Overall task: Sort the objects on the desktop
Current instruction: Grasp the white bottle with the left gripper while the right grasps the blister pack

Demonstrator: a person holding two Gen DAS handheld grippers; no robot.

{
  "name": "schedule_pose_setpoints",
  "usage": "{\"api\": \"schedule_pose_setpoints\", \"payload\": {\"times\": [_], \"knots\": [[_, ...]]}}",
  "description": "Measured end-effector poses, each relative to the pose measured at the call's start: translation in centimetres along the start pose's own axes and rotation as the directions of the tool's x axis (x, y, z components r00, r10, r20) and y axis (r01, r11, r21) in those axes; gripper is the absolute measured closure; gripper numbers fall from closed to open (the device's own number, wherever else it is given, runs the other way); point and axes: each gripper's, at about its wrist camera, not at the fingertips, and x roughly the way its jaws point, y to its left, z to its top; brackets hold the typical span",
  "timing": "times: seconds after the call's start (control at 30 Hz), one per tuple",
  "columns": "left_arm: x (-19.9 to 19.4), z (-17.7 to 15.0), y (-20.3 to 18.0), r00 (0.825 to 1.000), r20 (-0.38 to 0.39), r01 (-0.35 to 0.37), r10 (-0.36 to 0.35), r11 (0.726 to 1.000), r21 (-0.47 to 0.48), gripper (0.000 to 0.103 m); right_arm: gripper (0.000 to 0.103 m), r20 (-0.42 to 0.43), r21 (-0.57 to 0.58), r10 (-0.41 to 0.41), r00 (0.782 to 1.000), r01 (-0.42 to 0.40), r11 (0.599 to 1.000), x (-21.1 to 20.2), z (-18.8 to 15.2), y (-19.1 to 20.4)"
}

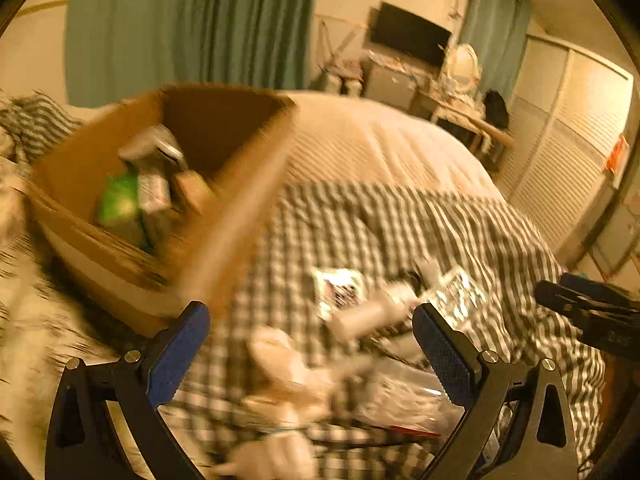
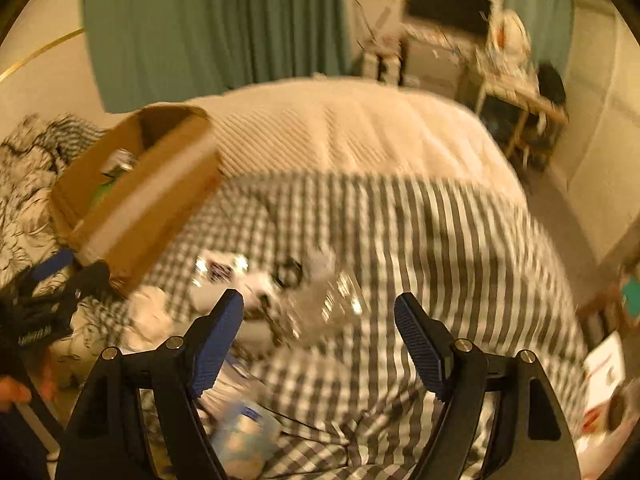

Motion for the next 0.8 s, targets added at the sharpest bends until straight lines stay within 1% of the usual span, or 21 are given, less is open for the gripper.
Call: {"api": "schedule_pose_setpoints", "payload": {"times": [0.1,0.2,0.3,0.37,0.4,0.43,0.47,0.5,0.53,0.57,0.6,0.63,0.67,0.7,0.73,0.77,0.8], "knots": [[2.8,-0.3,-1.5,0.998,-0.054,0.012,-0.009,0.999,0.050,0.000,0.025,-0.036,0.050,0.010,0.999,-0.008,0.999,2.7,-1.6,-2.1],[6.1,0.1,-2.7,0.991,-0.136,0.010,0.005,0.994,0.111,0.000,0.025,-0.089,0.086,0.055,0.995,-0.047,0.995,5.9,-2.9,-3.2],[10.1,1.0,-3.8,0.977,-0.214,0.004,0.021,0.993,0.117,0.000,0.025,-0.132,0.128,0.099,0.986,-0.082,0.988,8.6,-2.8,-3.9],[12.1,1.0,-4.6,0.967,-0.254,0.003,0.033,0.990,0.141,0.000,0.025,-0.147,0.140,0.127,0.981,-0.106,0.984,10.1,-2.2,-4.0],[13.1,0.8,-5.0,0.957,-0.286,0.006,0.044,0.985,0.173,0.000,0.025,-0.153,0.133,0.120,0.981,-0.100,0.986,10.6,-1.8,-3.9],[13.7,0.3,-5.3,0.951,-0.304,0.012,0.049,0.981,0.195,0.000,0.025,-0.162,0.120,0.109,0.981,-0.090,0.989,11.1,-1.6,-3.7],[14.1,-0.1,-5.4,0.948,-0.315,0.020,0.049,0.977,0.213,0.000,0.025,-0.177,0.108,0.098,0.979,-0.080,0.991,11.7,-1.3,-3.5],[14.2,-0.4,-5.4,0.949,-0.312,0.026,0.046,0.974,0.224,0.004,0.028,-0.194,0.104,0.092,0.977,-0.073,0.992,12.5,-1.1,-3.4],[14.0,-0.6,-5.4,0.953,-0.301,0.036,0.037,0.972,0.234,0.005,0.034,-0.207,0.106,0.096,0.973,-0.076,0.992,13.0,-1.2,-3.3],[13.9,-0.7,-5.3,0.955,-0.295,0.044,0.030,0.970,0.240,0.005,0.036,-0.225,0.112,0.104,0.969,-0.080,0.991,13.6,-1.3,-3.2],[13.8,-0.8,-5.3,0.957,-0.290,0.059,0.018,0.966,0.253,0.008,0.043,-0.247,0.115,0.109,0.963,-0.083,0.990,14.4,-1.5,-3.0],[13.8,-0.9,-5.3,0.955,-0.297,0.068,0.014,0.961,0.267,0.016,0.051,-0.255,0.114,0.113,0.960,-0.086,0.990,14.6,-1.5,-2.8],[13.8,-1.1,-5.3,0.952,-0.306,0.077,0.013,0.957,0.281,0.023,0.057,-0.253,0.115,0.121,0.960,-0.094,0.989,14.7,-1.5,-2.5],[13.8,-1.4,-5.3,0.950,-0.312,0.080,0.018,0.952,0.296,0.032,0.067,-0.246,0.111,0.125,0.961,-0.100,0.989,14.4,-1.4,-2.1],[13.5,-1.5,-5.2,0.954,-0.298,0.082,0.015,0.948,0.308,0.042,0.071,-0.236,0.106,0.119,0.964,-0.097,0.990,14.1,-1.3,-1.8],[13.1,-1.7,-5.2,0.960,-0.281,0.082,0.010,0.946,0.313,0.048,0.073,-0.222,0.097,0.105,0.969,-0.085,0.992,13.7,-1.4,-1.4],[12.7,-1.8,-5.2,0.963,-0.270,0.079,0.011,0.943,0.323,0.054,0.077,-0.204,0.084,0.088,0.975,-0.072,0.994,13.1,-1.3,-0.8]]}}
